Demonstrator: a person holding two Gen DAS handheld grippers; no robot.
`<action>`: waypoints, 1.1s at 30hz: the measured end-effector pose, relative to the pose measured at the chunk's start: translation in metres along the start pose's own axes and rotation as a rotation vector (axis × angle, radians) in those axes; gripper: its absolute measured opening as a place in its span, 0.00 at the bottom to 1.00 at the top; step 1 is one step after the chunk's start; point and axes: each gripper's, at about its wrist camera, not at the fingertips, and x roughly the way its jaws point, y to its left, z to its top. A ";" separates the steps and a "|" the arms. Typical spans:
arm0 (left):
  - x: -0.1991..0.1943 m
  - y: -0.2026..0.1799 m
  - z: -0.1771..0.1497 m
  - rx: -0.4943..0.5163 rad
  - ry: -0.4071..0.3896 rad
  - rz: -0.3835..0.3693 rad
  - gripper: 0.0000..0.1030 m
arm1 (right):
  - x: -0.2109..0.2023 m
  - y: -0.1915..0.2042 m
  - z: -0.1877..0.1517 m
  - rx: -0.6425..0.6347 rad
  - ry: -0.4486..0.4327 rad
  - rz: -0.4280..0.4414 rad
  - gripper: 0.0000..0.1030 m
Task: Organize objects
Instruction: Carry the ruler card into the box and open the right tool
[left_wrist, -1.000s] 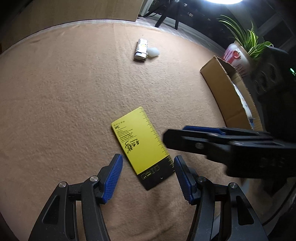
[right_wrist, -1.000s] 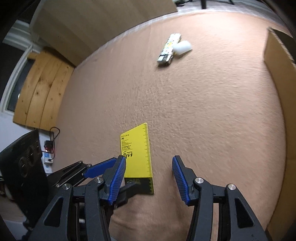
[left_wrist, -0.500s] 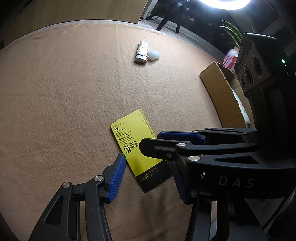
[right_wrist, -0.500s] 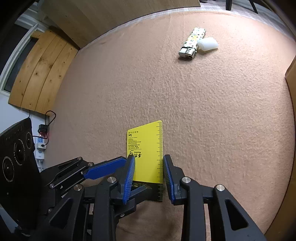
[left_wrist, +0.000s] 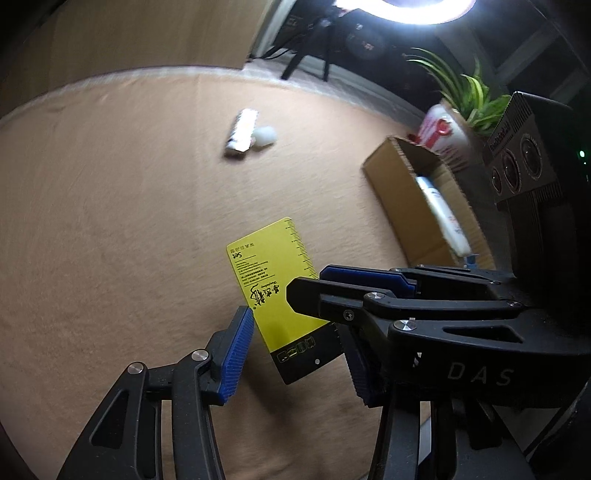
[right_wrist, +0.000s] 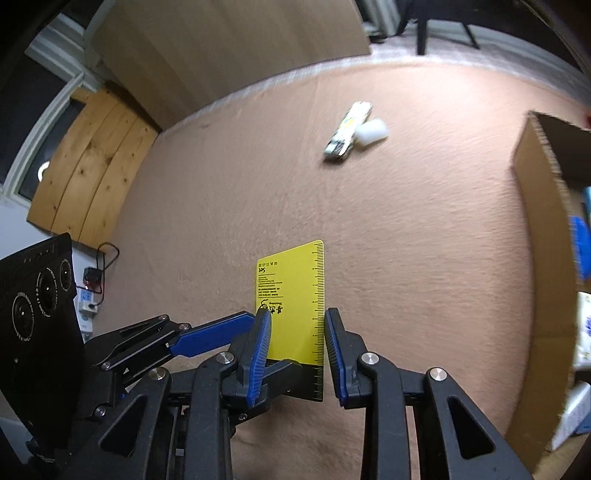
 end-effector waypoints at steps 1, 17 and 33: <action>-0.001 -0.005 0.002 0.011 -0.004 -0.005 0.49 | -0.005 -0.004 0.000 0.007 -0.009 -0.001 0.26; 0.019 -0.128 0.037 0.218 -0.016 -0.117 0.49 | -0.107 -0.085 -0.021 0.150 -0.192 -0.072 0.26; 0.067 -0.213 0.032 0.352 0.054 -0.179 0.49 | -0.145 -0.155 -0.057 0.282 -0.236 -0.129 0.26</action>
